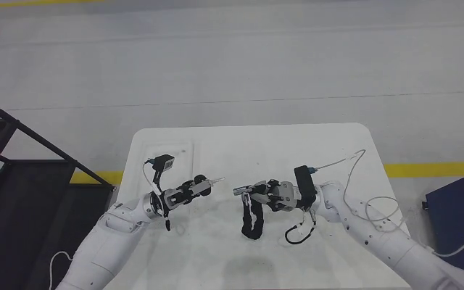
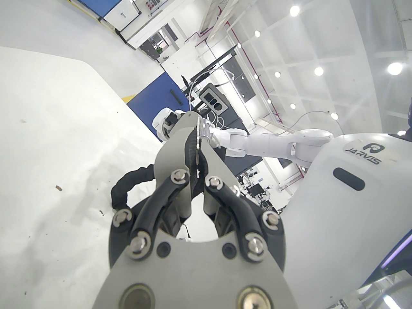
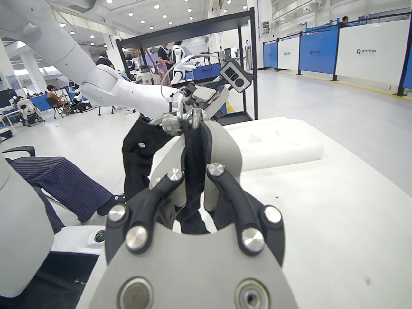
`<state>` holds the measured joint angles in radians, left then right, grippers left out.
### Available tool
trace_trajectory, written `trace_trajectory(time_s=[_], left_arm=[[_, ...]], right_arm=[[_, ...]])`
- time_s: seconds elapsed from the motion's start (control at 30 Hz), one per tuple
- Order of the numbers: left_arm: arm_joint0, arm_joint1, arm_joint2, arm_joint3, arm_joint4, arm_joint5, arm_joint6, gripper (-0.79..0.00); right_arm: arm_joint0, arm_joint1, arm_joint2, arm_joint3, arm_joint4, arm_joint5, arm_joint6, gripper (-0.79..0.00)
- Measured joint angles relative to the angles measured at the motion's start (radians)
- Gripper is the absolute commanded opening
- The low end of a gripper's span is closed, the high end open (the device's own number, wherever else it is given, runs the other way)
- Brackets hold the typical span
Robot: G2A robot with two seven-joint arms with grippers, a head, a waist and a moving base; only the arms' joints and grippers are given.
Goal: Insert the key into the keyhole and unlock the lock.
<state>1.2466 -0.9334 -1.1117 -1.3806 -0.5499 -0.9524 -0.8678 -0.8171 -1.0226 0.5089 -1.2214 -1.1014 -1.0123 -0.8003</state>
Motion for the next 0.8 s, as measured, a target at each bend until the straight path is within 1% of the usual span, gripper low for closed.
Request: trace_trajectory(time_s=[0.2,0.3,0.47,0.63,0.8], left_arm=[[0.018,0.022,0.001,-0.016,0.041,-0.008,0.008,-0.785],[0.030,0.035,-0.002,-0.026,0.101,-0.030,0.030,-0.785],[0.068,0.060,-0.009,-0.094,0.159,-0.058,0.058,-0.785],[0.093,0.077,-0.049,-0.153,0.191,-0.060,0.060,-0.785],[0.131,0.081,-0.113,-0.217,0.234,-0.060,0.087,-0.785]], right_arm=[[0.021,0.001,-0.042,-0.013,0.087,0.000,-0.008,-0.785],[0.021,0.001,-0.043,-0.013,0.088,0.000,-0.008,-0.785],[0.021,0.001,-0.043,-0.013,0.087,0.000,-0.008,-0.785],[0.021,0.001,-0.043,-0.013,0.087,0.000,-0.008,-0.785],[0.021,0.001,-0.043,-0.013,0.087,0.000,-0.008,-0.785]])
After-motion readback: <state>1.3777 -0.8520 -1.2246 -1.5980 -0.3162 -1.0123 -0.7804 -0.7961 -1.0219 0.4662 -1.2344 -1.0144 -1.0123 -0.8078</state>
